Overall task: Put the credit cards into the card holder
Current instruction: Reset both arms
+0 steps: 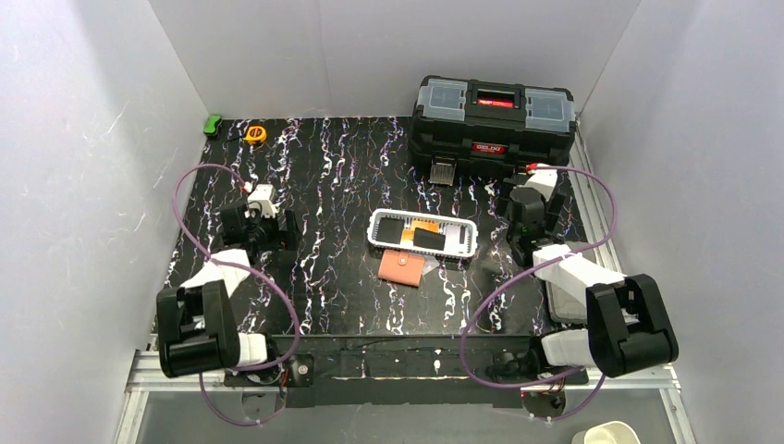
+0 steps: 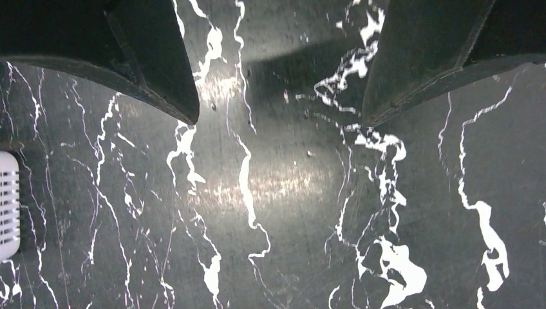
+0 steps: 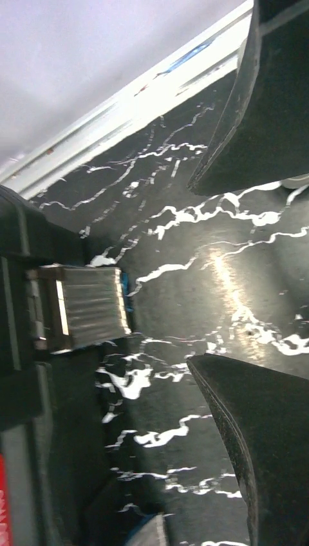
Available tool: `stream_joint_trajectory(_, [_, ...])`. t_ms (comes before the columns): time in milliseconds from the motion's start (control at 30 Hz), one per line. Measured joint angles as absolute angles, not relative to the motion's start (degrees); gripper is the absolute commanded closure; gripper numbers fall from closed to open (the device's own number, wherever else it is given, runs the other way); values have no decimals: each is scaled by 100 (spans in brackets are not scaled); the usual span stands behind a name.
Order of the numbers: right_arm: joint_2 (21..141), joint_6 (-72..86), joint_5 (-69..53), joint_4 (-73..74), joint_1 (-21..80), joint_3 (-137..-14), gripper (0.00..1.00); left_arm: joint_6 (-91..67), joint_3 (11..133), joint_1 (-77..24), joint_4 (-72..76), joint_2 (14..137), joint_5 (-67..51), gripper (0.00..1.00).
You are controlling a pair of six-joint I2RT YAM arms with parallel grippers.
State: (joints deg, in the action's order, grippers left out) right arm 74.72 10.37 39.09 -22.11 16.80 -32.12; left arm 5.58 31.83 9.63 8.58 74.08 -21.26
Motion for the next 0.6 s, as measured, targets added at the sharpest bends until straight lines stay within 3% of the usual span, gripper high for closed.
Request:
stream_joint_trajectory(300, [7725, 1107, 3535, -3210, 790, -3214, 2, 351, 2873, 965, 2604, 8202, -2362, 2])
stream_joint_trajectory(600, [7721, 1264, 3129, -3304, 683, -3208, 2, -126, 2392, 963, 4082, 8431, -2491, 2])
